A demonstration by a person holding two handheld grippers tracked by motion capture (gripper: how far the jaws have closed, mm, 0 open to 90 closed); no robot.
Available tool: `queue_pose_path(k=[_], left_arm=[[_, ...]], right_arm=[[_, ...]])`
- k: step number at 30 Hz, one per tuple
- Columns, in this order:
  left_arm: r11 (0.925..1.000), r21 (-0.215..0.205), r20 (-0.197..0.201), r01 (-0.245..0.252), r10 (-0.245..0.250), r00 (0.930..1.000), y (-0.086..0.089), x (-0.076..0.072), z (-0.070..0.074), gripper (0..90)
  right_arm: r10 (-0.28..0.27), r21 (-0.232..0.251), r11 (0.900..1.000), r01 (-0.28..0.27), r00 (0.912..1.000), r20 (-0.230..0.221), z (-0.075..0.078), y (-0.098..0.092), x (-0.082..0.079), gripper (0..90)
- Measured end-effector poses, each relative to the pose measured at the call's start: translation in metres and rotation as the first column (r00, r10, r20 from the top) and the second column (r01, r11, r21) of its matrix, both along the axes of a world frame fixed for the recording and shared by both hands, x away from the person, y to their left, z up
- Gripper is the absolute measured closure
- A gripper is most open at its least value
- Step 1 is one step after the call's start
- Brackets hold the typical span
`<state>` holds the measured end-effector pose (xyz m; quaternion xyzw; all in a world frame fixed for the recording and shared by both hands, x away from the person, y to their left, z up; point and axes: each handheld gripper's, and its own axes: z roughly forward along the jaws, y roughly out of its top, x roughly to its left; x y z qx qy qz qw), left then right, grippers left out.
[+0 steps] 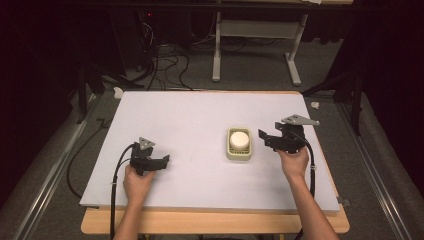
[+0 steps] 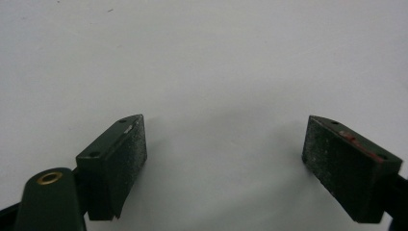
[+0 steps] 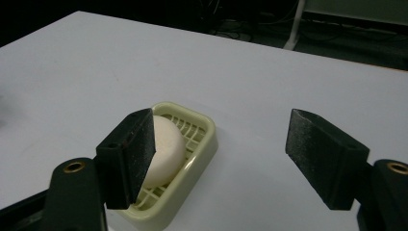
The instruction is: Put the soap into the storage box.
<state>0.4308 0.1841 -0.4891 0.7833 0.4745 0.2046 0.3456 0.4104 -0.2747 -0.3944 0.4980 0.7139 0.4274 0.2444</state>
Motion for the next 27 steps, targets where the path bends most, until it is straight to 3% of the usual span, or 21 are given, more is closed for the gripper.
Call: queue_pose_path(k=[10, 27], left_arm=[[1.0000, -0.001, -0.001, 0.000, 0.000, 1.0000, 0.000, 0.000, 0.000, 16.1], [1.0000, -0.001, -0.001, 0.001, -0.001, 1.0000, 0.000, 0.000, 0.000, 16.1]], right_arm=[[-0.030, 0.027, 0.999, 0.029, 0.9993, 0.021, 0.004, -0.022, -0.010, 26.9], [-0.060, 0.043, 0.997, 0.059, 0.9979, 0.025, 0.002, -0.040, -0.024, 27.1]])
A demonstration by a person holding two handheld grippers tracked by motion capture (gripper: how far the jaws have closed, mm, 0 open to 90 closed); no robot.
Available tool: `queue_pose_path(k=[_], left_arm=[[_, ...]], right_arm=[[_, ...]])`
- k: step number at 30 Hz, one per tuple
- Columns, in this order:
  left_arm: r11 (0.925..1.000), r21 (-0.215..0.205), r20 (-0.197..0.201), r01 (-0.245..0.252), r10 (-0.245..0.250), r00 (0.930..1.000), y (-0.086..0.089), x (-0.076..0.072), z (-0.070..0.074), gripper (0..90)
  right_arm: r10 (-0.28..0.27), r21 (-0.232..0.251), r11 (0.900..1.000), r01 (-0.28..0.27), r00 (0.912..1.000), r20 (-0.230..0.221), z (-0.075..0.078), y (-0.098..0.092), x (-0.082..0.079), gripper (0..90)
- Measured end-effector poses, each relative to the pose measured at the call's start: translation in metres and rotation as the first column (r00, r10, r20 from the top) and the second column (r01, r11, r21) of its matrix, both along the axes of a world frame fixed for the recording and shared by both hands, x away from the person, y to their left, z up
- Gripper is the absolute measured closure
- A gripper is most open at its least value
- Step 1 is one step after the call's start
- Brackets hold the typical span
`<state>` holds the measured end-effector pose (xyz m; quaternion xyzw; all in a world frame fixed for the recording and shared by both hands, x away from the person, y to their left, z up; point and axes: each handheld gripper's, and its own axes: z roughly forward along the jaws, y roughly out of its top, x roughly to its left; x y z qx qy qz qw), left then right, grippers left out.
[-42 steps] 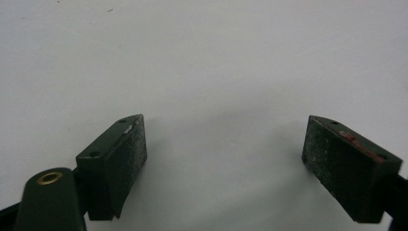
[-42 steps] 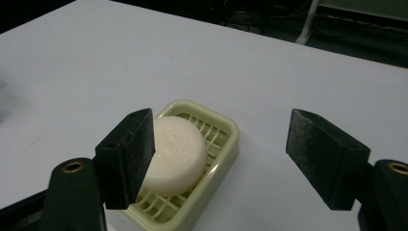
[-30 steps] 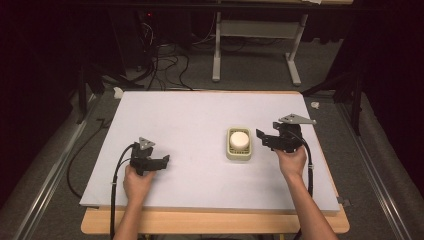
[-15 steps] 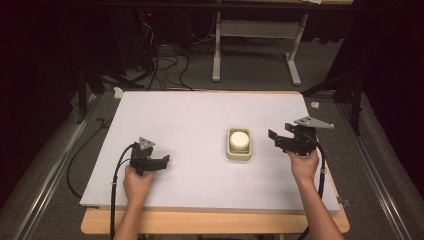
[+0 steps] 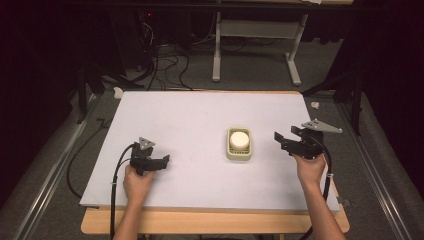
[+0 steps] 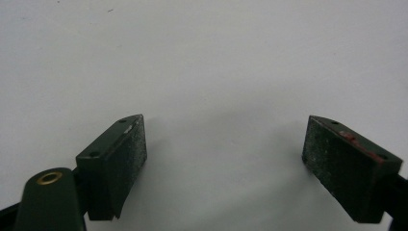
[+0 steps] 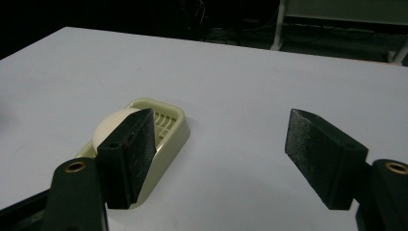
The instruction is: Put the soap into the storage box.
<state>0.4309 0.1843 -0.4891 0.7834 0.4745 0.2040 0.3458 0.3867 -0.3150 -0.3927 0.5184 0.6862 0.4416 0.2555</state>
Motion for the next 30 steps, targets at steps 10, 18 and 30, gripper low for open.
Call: queue_pose_path(k=[10, 18, 30], left_arm=[[1.0000, 0.001, 0.001, 0.000, 0.000, 1.0000, 0.000, 0.000, 0.000, 16.2], [1.0000, 0.001, 0.001, -0.001, 0.001, 1.0000, 0.000, 0.000, 0.000, 16.1], [1.0000, 0.000, 0.001, 0.000, 0.000, 1.0000, 0.000, 0.000, 0.000, 16.1]], right_arm=[[-0.027, 0.014, 1.000, 0.027, 0.9996, -0.001, -0.005, -0.014, -0.008, 27.2], [-0.043, 0.025, 0.999, 0.043, 0.9990, 0.011, -0.006, -0.022, -0.015, 27.3], [-0.059, 0.033, 0.998, 0.059, 0.9982, 0.010, -0.010, -0.032, -0.024, 27.4]])
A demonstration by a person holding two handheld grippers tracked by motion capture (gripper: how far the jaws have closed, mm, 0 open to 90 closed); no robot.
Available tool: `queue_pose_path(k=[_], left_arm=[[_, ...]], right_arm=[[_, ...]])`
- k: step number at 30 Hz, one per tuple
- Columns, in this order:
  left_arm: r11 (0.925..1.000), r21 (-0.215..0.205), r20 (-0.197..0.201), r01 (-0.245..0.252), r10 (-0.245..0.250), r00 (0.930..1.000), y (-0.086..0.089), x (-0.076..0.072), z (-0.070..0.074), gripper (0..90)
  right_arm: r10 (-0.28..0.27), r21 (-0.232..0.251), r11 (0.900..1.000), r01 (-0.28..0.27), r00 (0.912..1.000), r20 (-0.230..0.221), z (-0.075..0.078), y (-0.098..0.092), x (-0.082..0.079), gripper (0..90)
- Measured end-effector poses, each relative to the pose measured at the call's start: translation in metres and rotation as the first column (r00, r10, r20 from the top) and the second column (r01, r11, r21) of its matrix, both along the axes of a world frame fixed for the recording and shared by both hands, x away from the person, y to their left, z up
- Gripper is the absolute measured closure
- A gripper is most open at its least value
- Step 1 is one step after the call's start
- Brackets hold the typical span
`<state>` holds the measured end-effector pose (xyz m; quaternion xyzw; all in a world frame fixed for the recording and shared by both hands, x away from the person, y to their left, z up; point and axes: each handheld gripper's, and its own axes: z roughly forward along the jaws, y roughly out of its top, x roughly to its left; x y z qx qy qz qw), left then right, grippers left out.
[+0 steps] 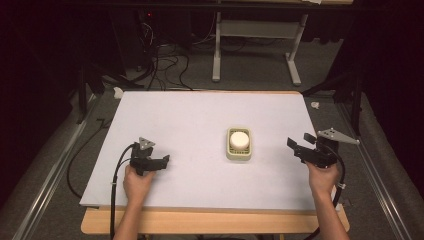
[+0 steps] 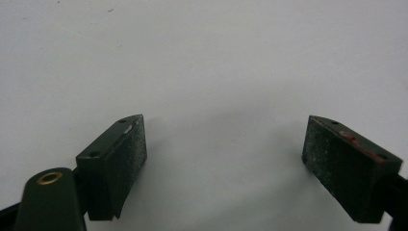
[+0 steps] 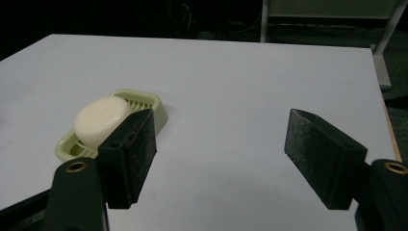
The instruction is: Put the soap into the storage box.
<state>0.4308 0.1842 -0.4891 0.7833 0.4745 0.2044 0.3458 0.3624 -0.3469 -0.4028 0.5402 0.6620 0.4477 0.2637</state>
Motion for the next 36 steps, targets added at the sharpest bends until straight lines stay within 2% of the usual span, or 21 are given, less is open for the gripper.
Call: queue_pose_path(k=[9, 23, 36], left_arm=[[1.0000, 0.000, 0.000, 0.000, 0.000, 1.0000, 0.000, 0.000, 0.000, 16.1], [1.0000, 0.000, 0.000, 0.000, 0.000, 1.0000, 0.000, 0.000, 0.000, 16.1], [1.0000, 0.001, 0.000, 0.000, 0.000, 1.0000, 0.000, 0.000, 0.000, 16.1]], right_arm=[[-0.001, 0.008, 1.000, 0.001, 1.0000, -0.003, -0.005, -0.003, -0.006, 27.4], [0.008, 0.019, 1.000, -0.007, 0.9996, -0.027, -0.022, -0.002, -0.010, 27.5], [0.020, 0.014, 1.000, -0.019, 0.9985, -0.051, -0.034, 0.006, -0.010, 27.6]])
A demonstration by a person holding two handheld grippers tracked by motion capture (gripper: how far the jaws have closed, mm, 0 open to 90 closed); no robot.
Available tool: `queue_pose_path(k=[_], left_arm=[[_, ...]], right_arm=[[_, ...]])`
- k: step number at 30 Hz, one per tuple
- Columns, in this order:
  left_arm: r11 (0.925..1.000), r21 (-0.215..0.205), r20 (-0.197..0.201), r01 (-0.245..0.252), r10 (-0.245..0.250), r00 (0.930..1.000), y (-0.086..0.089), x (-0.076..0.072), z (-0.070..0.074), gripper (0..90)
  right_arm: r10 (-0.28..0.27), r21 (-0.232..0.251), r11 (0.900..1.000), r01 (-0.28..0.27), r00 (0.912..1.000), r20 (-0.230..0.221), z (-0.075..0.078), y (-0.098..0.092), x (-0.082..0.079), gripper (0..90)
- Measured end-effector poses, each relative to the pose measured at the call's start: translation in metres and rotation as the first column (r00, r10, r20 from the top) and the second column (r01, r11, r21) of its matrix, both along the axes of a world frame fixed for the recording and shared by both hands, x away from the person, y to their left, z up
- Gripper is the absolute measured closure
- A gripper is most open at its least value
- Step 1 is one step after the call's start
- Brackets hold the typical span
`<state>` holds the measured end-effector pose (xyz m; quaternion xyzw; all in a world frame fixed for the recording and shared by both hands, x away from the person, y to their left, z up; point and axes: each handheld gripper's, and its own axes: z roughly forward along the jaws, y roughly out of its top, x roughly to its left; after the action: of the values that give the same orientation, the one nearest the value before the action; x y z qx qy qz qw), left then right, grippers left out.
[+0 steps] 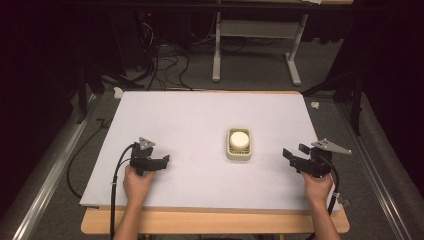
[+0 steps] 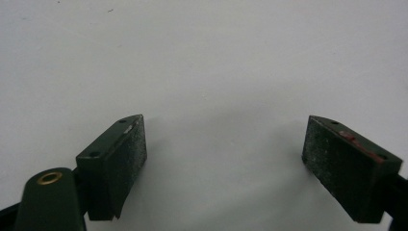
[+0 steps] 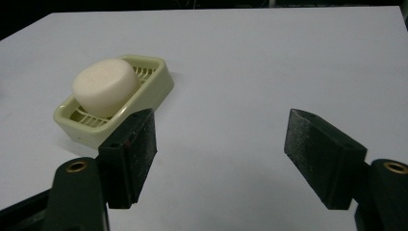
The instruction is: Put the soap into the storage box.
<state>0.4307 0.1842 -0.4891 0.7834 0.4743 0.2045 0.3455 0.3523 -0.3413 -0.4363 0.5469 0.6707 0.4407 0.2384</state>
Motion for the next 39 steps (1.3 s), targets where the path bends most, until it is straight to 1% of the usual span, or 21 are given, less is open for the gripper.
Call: queue_pose_path(k=[7, 14, 19, 22, 27, 32, 39], left_arm=[[1.0000, 0.000, 0.000, 0.000, 0.000, 1.0000, 0.000, 0.000, 0.000, 16.1], [1.0000, 0.000, 0.000, 0.000, 0.000, 1.0000, 0.000, 0.000, 0.000, 16.1], [1.0000, 0.001, 0.001, 0.000, 0.000, 1.0000, 0.000, 0.000, 0.000, 16.1], [1.0000, 0.000, 0.000, 0.000, 0.000, 1.0000, 0.000, 0.000, 0.000, 16.2], [1.0000, 0.000, 0.000, 0.000, 0.000, 1.0000, 0.000, 0.000, 0.000, 16.1], [1.0000, 0.002, 0.001, -0.001, 0.001, 1.0000, 0.000, 0.000, 0.000, 16.1], [1.0000, 0.001, 0.000, -0.001, 0.001, 1.0000, 0.000, 0.000, 0.000, 16.0]], right_arm=[[0.001, 0.003, 1.000, -0.001, 0.9998, -0.020, -0.007, 0.003, 0.000, 27.7], [0.010, -0.003, 1.000, -0.010, 0.9996, -0.026, -0.010, 0.007, 0.000, 27.7], [0.009, 0.001, 1.000, -0.009, 0.9991, -0.040, -0.014, 0.010, 0.002, 27.8], [0.015, -0.002, 1.000, -0.015, 0.9991, -0.039, -0.016, 0.013, 0.004, 27.8], [0.024, -0.018, 1.000, -0.025, 0.9987, -0.045, -0.018, 0.020, 0.008, 27.8], [0.031, -0.023, 0.999, -0.032, 0.9978, -0.059, -0.021, 0.027, 0.013, 27.8], [0.037, -0.054, 0.998, -0.041, 0.9967, -0.072, -0.025, 0.034, 0.017, 27.8]])
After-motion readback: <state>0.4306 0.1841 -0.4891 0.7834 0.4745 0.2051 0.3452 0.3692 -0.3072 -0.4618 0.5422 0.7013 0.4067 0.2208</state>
